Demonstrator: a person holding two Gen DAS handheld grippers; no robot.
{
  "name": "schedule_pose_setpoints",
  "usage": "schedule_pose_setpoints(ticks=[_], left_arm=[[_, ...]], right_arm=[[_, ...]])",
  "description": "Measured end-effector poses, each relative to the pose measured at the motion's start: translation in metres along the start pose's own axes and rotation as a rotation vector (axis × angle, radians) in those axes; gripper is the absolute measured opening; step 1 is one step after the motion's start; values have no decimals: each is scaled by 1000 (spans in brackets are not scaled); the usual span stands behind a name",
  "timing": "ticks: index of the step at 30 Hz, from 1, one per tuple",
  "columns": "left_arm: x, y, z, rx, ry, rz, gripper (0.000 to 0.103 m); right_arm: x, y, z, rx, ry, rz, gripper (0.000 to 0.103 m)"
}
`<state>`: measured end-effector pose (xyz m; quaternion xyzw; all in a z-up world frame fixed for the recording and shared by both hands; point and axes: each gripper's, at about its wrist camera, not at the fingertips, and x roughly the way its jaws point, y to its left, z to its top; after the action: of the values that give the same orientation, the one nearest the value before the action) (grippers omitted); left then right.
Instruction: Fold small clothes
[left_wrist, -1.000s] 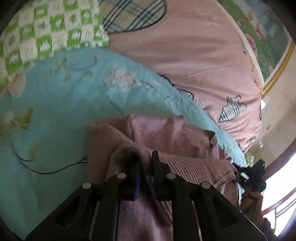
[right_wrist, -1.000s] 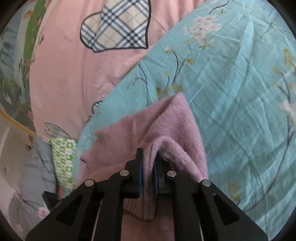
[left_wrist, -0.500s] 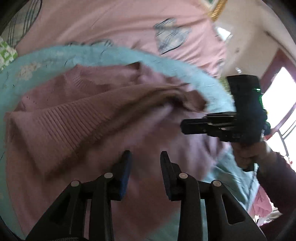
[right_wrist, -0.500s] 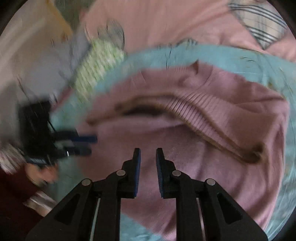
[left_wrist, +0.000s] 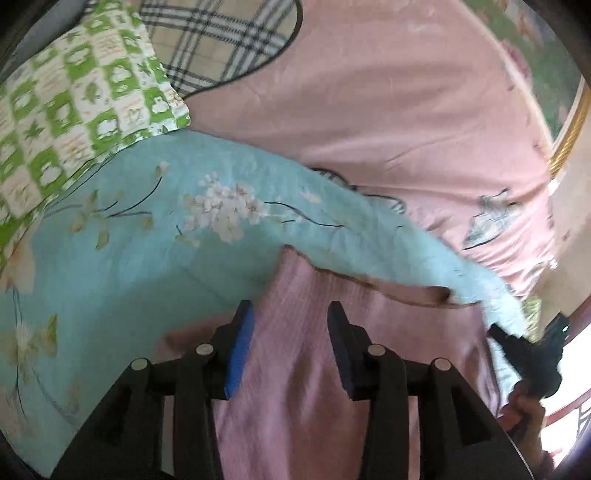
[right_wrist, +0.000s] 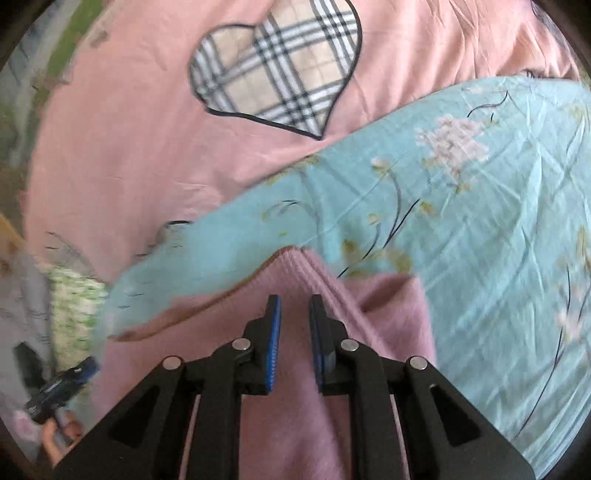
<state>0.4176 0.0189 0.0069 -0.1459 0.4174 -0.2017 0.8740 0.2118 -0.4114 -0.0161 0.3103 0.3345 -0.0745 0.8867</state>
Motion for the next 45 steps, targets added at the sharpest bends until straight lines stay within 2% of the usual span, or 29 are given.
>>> schedule_pose_setpoints(ticks=[2,4,5,7,9,11,13,14,15,16,18,19,20,21,22,25,28,30,34,37,42,45], left_arm=[[-17,-13,-21,26,7,-61,43],[-29,-27,-48,59,28,-115,52],[-35,-34,-66,76,45,-128,53],[-42,-38,-91,83,73,-128,53],[-43,-28,-113,60,99,-96,53],[-44,-11,-127,13,111,-66,52],[-48,5,-132,-22,104,-66,44],[-52,10,-134,-29,102,-51,43],[-56,13,-135,-30,104,-44,42],[-62,15,-137,-29,105,-37,42],[-72,17,-138,-24,97,-7,43],[-80,16,-140,-24,90,11,49],[-90,15,-143,-29,83,19,55],[-99,15,-146,-36,73,20,67],[-107,11,-150,-42,60,22,77],[-134,1,-166,-32,18,42,85],[-145,-2,-182,-57,10,79,87],[-143,1,-193,-113,31,105,87],[-132,12,-209,-245,63,44,87],[-120,13,-209,-328,70,-8,87],[-96,9,-199,-379,34,18,87],[-85,13,-189,-414,-22,34,88]], right_arm=[[-15,9,-14,-46,3,26,18],[-21,31,-34,-90,33,83,26],[-27,34,-45,-108,59,108,29],[-40,37,-69,-141,89,128,39],[-47,35,-86,-169,105,114,42],[-56,23,-103,-206,120,58,42],[-60,6,-114,-228,134,-59,41],[-65,-4,-117,-231,132,-124,41],[-71,-13,-119,-225,120,-134,40],[-75,-17,-119,-215,115,-135,40],[-87,-24,-120,-209,97,-242,41],[-95,-27,-120,-199,85,-242,42],[-103,-31,-119,-161,68,-227,42],[-109,-34,-119,-124,58,-199,42],[-118,-36,-119,-82,44,-132,42],[-134,-23,-126,-69,-5,-67,46],[-148,-9,-141,-85,-20,15,46],[-150,2,-151,-78,-14,53,46],[-153,19,-174,-110,13,93,46],[-153,29,-186,-144,33,116,46],[-155,36,-192,-153,47,152,46],[-153,36,-190,-154,57,156,46]])
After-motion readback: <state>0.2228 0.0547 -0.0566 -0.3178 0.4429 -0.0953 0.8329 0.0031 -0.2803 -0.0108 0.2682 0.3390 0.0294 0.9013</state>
